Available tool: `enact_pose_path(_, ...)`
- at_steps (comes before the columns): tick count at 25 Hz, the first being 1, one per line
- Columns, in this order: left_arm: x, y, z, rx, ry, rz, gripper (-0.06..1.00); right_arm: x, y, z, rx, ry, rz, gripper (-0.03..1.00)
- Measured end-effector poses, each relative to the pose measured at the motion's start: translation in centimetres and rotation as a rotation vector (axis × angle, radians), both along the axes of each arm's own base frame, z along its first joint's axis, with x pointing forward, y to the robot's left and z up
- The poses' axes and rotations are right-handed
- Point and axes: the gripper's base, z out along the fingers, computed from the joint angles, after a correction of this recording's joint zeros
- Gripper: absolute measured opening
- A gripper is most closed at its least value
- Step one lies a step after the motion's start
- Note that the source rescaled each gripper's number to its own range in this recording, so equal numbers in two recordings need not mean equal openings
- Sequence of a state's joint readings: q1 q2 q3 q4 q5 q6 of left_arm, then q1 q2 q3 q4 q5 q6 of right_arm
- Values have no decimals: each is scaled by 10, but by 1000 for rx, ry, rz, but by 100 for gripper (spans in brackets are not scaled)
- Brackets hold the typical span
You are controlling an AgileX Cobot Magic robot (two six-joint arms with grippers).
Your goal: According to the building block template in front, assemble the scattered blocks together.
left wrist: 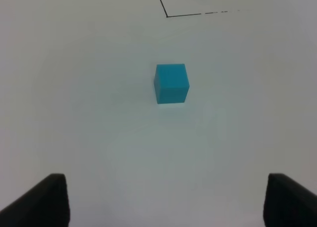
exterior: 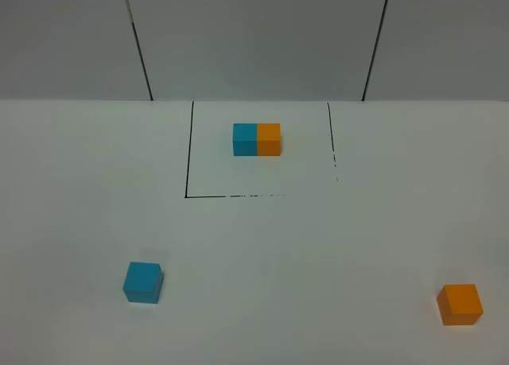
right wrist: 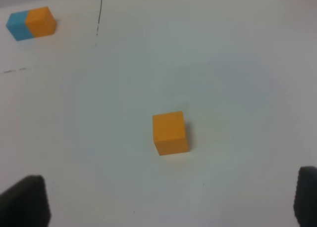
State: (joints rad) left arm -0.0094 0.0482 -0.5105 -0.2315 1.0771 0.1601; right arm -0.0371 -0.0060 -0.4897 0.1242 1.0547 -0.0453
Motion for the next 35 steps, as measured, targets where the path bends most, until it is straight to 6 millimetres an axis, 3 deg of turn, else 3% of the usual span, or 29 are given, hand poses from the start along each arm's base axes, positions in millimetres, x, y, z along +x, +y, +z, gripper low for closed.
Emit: enact_pose_path(35,1,0,0,0,8,0,68,0,0,0,1,0,0,97)
